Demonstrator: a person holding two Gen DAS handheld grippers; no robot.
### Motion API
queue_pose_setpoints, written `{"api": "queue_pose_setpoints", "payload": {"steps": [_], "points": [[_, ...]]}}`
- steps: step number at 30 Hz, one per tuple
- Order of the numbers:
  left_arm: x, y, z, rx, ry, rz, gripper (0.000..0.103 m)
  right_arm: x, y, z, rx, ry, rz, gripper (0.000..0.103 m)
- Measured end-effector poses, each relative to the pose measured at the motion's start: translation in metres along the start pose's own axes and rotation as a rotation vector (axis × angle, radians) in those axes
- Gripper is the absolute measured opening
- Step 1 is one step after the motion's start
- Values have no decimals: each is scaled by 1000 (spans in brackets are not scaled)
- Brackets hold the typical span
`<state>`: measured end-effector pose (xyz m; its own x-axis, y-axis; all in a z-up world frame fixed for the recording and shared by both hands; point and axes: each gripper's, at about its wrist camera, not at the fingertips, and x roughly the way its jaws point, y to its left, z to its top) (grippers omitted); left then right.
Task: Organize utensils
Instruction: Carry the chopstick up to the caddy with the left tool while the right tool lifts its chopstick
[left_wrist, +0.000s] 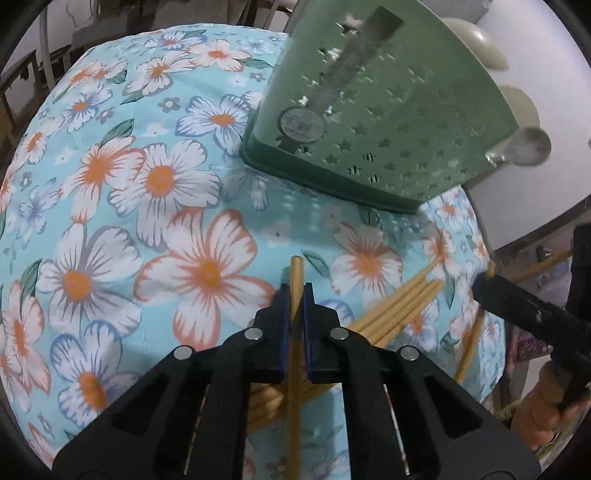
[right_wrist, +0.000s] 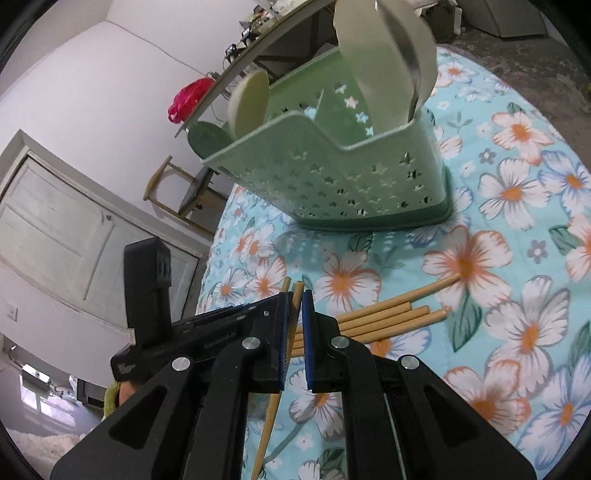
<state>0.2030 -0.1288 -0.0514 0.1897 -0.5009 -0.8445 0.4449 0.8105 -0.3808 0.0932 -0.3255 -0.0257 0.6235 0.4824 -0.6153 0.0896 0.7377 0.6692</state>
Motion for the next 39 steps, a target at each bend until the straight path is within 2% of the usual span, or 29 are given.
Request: {"api": "queue_pose_setpoints", "payload": {"steps": [5, 9, 15, 22, 24, 29, 34, 39], "points": [[-38, 0, 8, -34, -85, -51, 5, -17, 3, 2, -29, -38, -4, 8], [-90, -10, 19, -7, -207, -81, 5, -26, 3, 7, -42, -71, -18, 8], [-180, -48, 38, 83, -477, -154, 5, -33, -2, 10, -36, -92, -25, 7], [-244, -89, 80, 147, -823, -223, 5, -36, -4, 9, -25, -98, -26, 7], [-250, -97, 92, 149, -912, -228, 5, -41, -4, 9, -22, -100, -25, 7], [-234, -109, 118, 138, -1015, -247, 5, -44, -6, 9, -16, -105, -30, 7], [-191, -118, 138, 125, -997, -226, 5, -43, -10, 10, -8, -103, -33, 7], [-151, -118, 151, 125, -991, -150, 5, -40, -15, 10, 3, -95, -29, 8]]}}
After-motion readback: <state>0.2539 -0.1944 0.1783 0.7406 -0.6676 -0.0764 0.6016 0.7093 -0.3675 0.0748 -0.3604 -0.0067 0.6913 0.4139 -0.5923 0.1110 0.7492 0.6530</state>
